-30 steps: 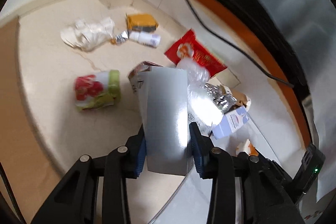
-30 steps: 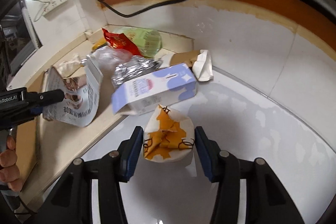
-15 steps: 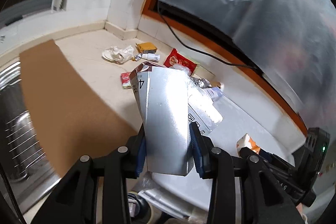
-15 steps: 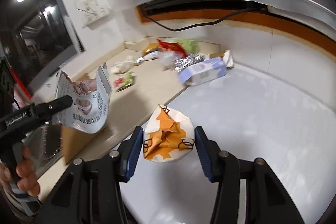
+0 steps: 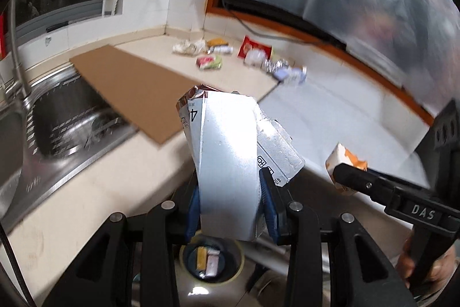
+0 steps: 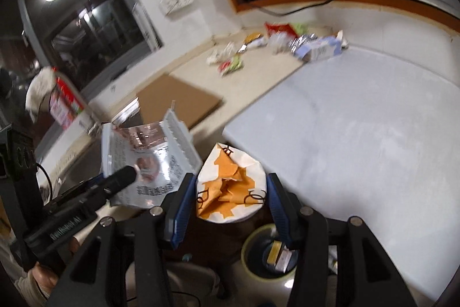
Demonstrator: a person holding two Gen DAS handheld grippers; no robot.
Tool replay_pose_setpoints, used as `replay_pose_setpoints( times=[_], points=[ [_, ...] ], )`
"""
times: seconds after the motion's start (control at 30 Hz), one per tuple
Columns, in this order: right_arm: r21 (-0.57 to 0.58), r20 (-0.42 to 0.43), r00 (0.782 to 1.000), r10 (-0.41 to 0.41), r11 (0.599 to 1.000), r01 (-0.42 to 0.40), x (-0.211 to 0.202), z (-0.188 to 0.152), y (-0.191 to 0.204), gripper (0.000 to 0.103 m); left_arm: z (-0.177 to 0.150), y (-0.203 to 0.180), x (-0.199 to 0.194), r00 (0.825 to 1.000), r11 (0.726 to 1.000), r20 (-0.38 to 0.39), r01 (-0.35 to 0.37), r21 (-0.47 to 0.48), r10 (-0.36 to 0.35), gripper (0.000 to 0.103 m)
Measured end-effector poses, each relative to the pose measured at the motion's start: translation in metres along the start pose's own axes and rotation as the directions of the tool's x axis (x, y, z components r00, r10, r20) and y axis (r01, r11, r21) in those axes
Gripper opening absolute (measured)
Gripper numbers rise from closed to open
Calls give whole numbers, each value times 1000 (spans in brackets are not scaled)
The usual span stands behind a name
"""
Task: Collect trash
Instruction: 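Carry the grey carton and paper cup down over the floor bin with both tools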
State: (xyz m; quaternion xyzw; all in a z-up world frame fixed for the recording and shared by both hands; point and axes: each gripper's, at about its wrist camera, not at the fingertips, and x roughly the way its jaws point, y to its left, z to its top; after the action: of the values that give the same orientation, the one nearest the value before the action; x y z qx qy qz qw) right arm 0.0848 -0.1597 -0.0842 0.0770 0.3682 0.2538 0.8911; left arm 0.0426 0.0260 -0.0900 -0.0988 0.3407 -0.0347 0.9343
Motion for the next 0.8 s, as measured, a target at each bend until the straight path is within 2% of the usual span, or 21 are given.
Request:
replay_pose_setpoints(
  times=[0.3,0.57,0.8],
  points=[
    [-57,-146,988,-46,998,38,31,-57,18,50,-56,11,1,996,995,-46,-67,75,70,36],
    [-65,-223,971,-91,995,78,64,-81,7,50,-91,27,27,990,998,-131,-41,54,48,36],
    [-54,-280,953,-115,993,104,96,-100,-11,50,-118,39,66,976,1000,-216,-7,23,12,36]
  ],
)
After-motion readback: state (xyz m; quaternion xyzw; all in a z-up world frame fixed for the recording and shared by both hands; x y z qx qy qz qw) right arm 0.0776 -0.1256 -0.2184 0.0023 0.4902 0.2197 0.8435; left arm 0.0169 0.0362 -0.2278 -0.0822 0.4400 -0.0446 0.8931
